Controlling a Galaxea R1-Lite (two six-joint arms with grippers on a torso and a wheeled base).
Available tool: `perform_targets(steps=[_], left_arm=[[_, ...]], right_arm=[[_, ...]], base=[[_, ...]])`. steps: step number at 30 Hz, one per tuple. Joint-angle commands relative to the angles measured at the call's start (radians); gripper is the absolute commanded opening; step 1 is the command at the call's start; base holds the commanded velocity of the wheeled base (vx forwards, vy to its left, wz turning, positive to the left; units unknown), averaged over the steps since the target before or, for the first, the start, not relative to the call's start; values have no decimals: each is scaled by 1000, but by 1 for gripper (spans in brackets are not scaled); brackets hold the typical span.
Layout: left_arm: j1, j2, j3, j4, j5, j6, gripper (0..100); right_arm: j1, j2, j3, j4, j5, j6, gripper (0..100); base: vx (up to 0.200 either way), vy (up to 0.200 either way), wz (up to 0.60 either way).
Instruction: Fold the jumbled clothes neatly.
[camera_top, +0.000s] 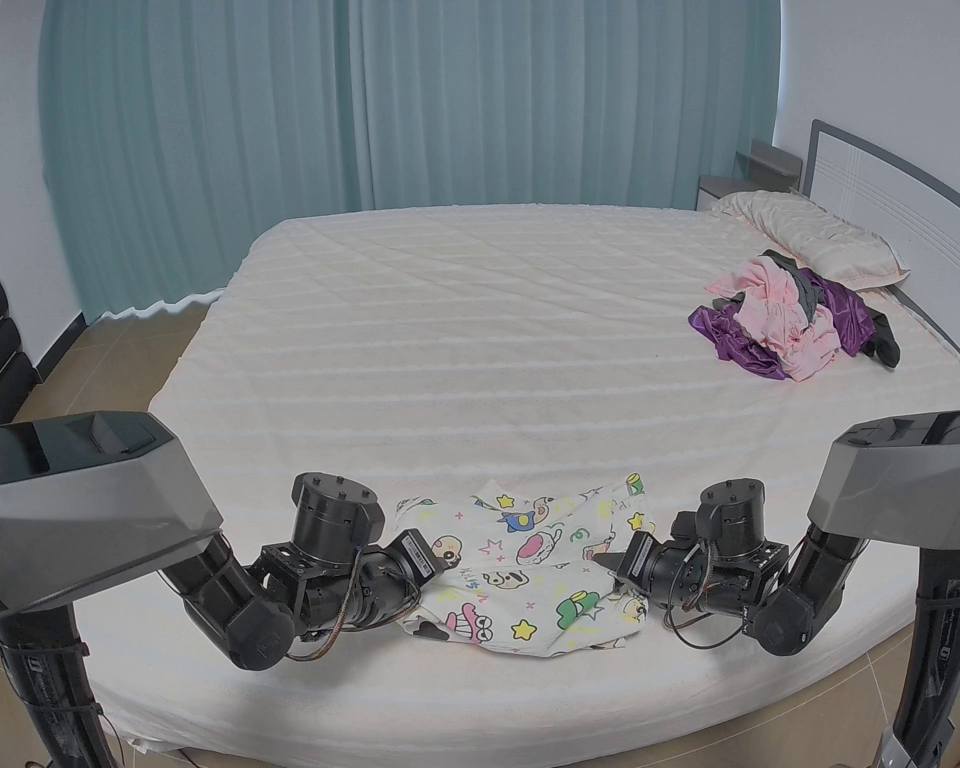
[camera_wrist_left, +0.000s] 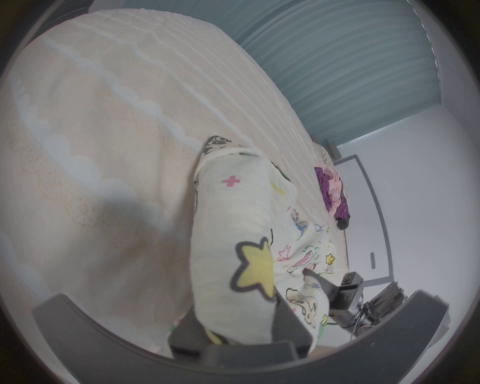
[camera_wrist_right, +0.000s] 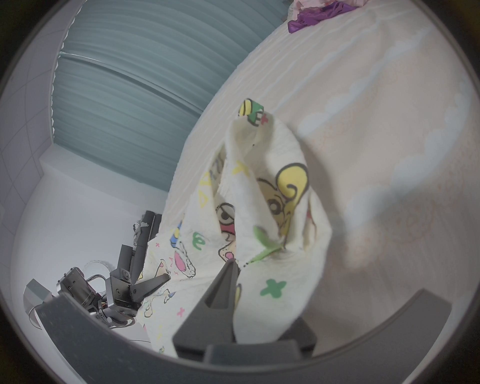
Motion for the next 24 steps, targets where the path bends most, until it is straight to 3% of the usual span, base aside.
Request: perform_targets(steps=[1,8,24], left_arm=[[-1,-34,-5,0,0,-7,0],[-12,-40,-2,0,1,-7,0],[-27,-78,3,7,3,-33,0]], right_arm=[[0,-20,14,-8,1,10,0],[1,-61,26,-8,4,51,0],[-18,-104,43,-22,10,57,0]], base=[[0,-200,0],[0,-200,0],[0,-200,0]])
